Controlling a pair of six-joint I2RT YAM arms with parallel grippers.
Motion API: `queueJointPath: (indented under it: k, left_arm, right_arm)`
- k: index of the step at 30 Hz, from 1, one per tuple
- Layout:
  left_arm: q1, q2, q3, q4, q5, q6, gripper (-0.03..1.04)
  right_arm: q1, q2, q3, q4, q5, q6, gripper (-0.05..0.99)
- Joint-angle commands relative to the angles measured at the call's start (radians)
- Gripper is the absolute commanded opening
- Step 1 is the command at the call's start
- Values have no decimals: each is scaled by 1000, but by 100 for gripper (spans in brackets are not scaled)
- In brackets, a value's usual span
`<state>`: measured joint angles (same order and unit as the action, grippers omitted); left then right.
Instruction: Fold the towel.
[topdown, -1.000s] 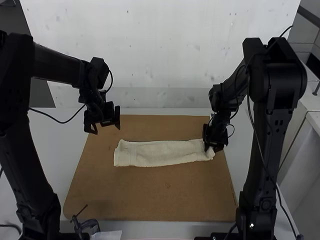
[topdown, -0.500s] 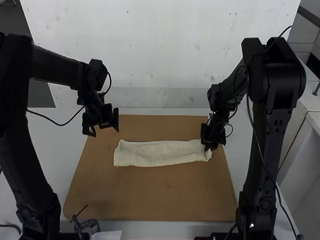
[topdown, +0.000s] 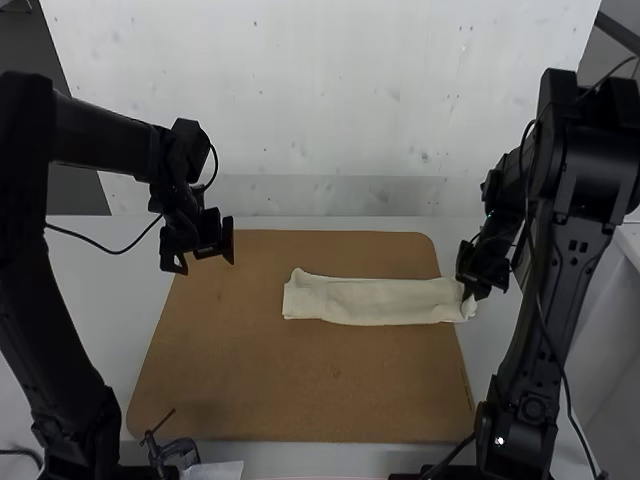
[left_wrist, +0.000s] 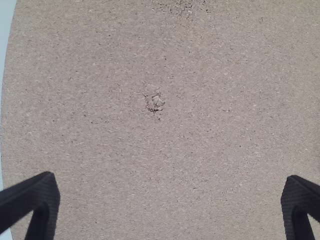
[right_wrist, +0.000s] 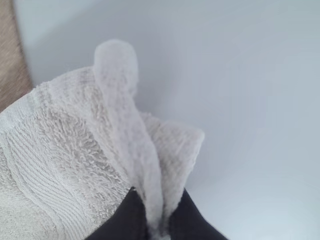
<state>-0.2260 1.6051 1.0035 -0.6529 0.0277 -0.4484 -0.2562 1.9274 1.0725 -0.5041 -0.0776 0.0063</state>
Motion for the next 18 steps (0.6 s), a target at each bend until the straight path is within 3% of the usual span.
queueJointPath:
  k: [1, 7, 12, 18]
  left_arm:
    - [10, -45, -5, 7, 11, 20, 101]
    - [14, -53, -19, 19, 11, 22, 101]
    - [25, -56, -28, 19, 9, 30, 101]
    - [53, -66, -39, 21, 8, 42, 101]
  right_arm:
    - [-37, -39, 64, -25, 32, -46, 2]
    - [112, -94, 10, -33, 35, -11, 2]
    - [383, -134, 7, -39, 79, 121, 2]
    - [643, -91, 116, -109, 122, 245, 2]
